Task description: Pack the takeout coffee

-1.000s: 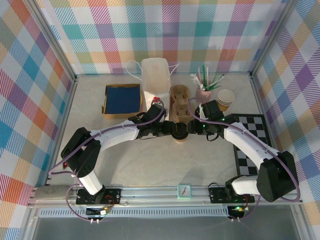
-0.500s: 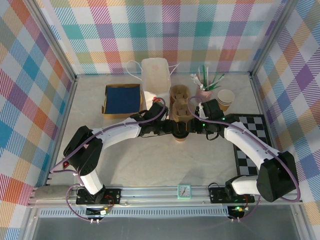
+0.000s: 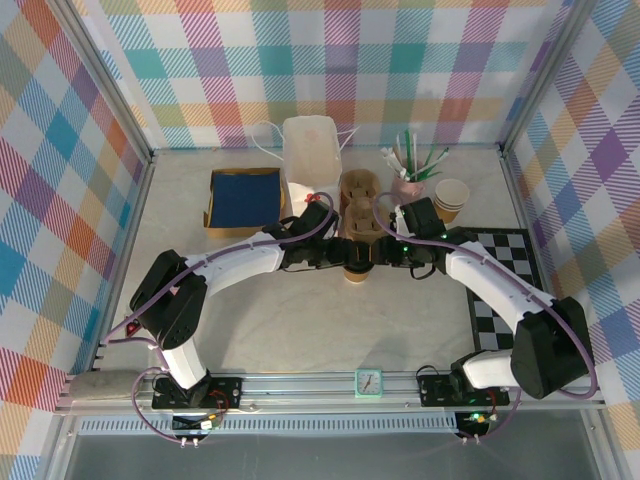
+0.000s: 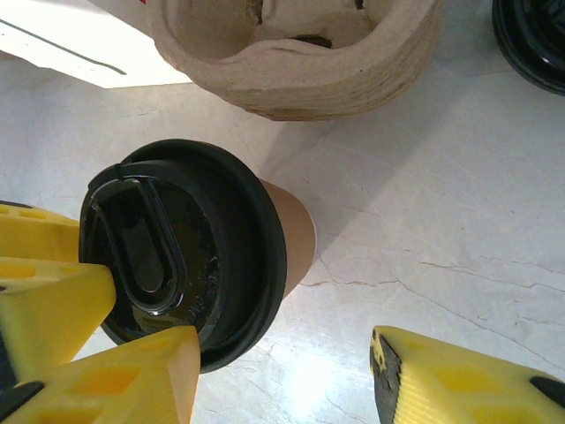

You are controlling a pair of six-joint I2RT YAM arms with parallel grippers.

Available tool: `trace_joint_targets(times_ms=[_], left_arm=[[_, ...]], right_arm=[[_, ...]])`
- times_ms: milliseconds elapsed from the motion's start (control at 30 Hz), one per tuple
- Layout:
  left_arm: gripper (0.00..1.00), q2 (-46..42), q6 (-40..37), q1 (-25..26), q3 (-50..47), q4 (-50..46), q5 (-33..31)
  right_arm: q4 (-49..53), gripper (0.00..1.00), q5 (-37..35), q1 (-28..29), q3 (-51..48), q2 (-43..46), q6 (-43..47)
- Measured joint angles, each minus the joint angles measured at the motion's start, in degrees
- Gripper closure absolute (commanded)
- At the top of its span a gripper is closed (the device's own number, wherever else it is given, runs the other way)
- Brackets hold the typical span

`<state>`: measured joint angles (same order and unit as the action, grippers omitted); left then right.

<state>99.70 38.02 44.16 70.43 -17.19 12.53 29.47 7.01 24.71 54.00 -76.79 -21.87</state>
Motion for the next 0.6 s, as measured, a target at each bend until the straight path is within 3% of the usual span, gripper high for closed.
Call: trace_joint_targets(times_ms=[600], left_arm=[[0.49,-1.3,-0.1,-0.8,-0.1,-0.9,-0.2]], right_arm=[[-1.6,0.46,3.2,0.0,0.0,-2.7,0.0]])
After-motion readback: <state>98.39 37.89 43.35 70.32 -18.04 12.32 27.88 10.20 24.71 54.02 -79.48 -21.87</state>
